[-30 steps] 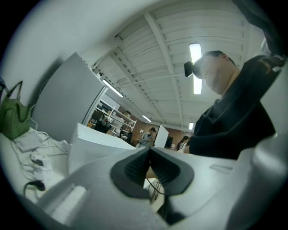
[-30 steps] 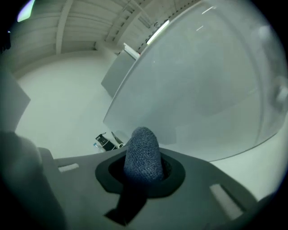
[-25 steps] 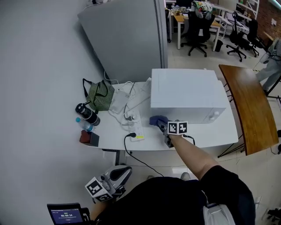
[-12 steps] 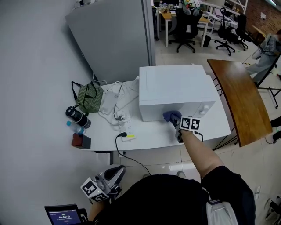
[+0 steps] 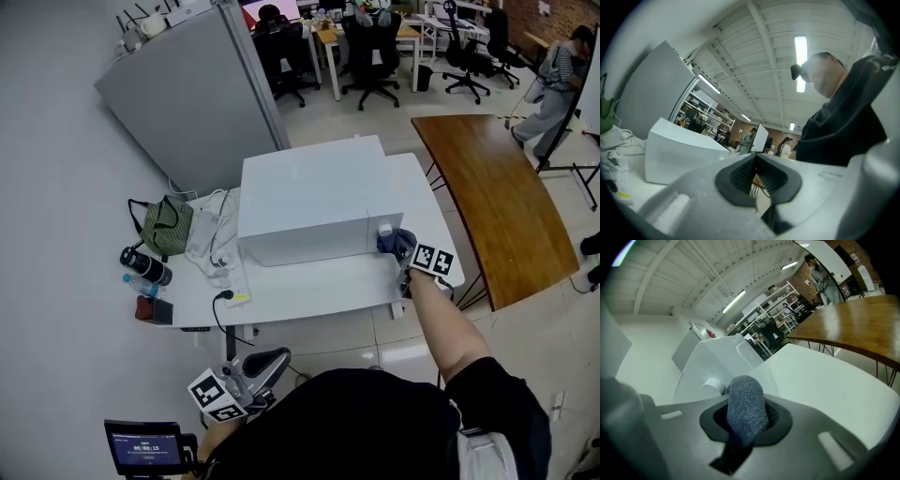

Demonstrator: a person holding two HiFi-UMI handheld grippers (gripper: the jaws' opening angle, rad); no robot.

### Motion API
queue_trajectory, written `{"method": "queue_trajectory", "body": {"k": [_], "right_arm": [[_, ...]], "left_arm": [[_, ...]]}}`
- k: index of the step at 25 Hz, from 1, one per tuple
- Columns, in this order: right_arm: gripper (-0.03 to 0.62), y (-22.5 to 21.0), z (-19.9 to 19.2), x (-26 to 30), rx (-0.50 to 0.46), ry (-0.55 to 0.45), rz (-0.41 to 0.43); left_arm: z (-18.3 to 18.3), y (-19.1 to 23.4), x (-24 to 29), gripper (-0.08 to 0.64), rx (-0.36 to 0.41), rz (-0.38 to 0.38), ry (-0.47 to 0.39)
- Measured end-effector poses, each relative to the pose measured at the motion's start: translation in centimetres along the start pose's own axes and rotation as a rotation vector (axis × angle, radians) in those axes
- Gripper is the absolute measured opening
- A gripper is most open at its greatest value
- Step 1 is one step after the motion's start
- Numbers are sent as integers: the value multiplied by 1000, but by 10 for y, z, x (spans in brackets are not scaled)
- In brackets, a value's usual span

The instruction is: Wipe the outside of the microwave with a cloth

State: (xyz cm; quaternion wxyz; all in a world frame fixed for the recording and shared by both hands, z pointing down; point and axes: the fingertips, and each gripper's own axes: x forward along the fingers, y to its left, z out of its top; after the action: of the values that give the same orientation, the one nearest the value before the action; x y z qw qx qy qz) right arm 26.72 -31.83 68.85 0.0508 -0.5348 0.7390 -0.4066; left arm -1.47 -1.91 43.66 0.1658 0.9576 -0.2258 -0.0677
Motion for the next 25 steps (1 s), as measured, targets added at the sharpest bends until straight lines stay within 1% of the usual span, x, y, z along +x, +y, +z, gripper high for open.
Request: {"method": "queue_trajectory", "body": {"k": [2, 4, 6, 8, 10, 13, 16, 18, 21, 23, 25], "right_arm": [[54, -2, 9, -9, -15, -8, 7], [54, 18, -4, -12, -58, 25, 55], [54, 59, -47, -4, -96, 111, 145], [54, 107, -106, 18, -117, 224, 230], [54, 153, -163, 50, -147, 328, 279], [54, 210, -226, 106, -166, 406, 299], [54, 249, -265, 157, -175, 428, 288], [54, 261, -277, 181, -174, 415, 262], [54, 261, -274, 202, -151, 373, 211], [54, 253, -264, 205, -139, 352, 192], [54, 235, -253, 197, -134, 342, 177]], "left_arm": [[1, -2, 2, 3, 2, 6, -2], [1, 1, -7, 3, -2, 22, -12], [0, 10, -26, 3, -12, 37, -18], [-1, 20, -52, 3, -27, 48, -25], [1, 30, -83, 3, -32, 62, -32], [7, 44, -138, 3, -31, 102, -40], [2, 63, -197, 3, -31, 179, -21], [1, 71, -228, 3, -38, 227, -23], [0, 77, -257, 3, -57, 288, -28], [-2, 79, -261, 3, -64, 303, -26], [-4, 76, -251, 3, -61, 299, -15]]}}
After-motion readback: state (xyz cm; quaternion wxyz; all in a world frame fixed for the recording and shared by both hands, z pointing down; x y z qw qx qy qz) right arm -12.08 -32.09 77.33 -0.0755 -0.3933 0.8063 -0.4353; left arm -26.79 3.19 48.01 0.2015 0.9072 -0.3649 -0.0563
